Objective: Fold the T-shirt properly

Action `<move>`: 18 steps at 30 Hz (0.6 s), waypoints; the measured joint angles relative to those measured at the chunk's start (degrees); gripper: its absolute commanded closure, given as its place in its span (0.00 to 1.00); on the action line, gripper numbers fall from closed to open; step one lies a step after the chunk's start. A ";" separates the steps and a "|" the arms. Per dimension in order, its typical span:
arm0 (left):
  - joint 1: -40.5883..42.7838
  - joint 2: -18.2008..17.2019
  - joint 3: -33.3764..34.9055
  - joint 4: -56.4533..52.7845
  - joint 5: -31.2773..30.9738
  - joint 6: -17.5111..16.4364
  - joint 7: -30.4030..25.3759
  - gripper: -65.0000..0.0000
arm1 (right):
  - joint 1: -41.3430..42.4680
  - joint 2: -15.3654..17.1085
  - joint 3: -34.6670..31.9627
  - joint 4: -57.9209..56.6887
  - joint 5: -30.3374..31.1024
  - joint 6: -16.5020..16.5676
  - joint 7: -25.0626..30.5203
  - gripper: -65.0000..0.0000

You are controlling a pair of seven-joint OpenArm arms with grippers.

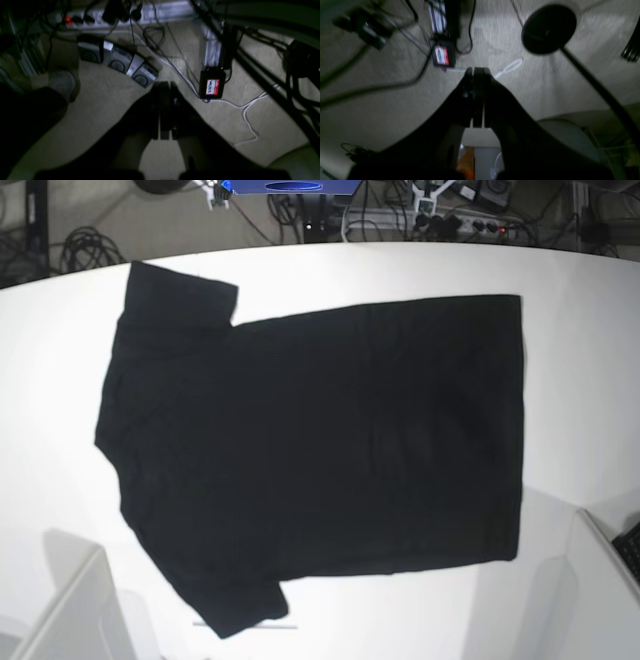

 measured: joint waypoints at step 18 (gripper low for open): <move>23.98 -8.04 0.28 37.62 0.00 -0.22 0.57 1.00 | -19.02 -0.09 9.60 35.89 0.00 -0.42 -7.21 1.00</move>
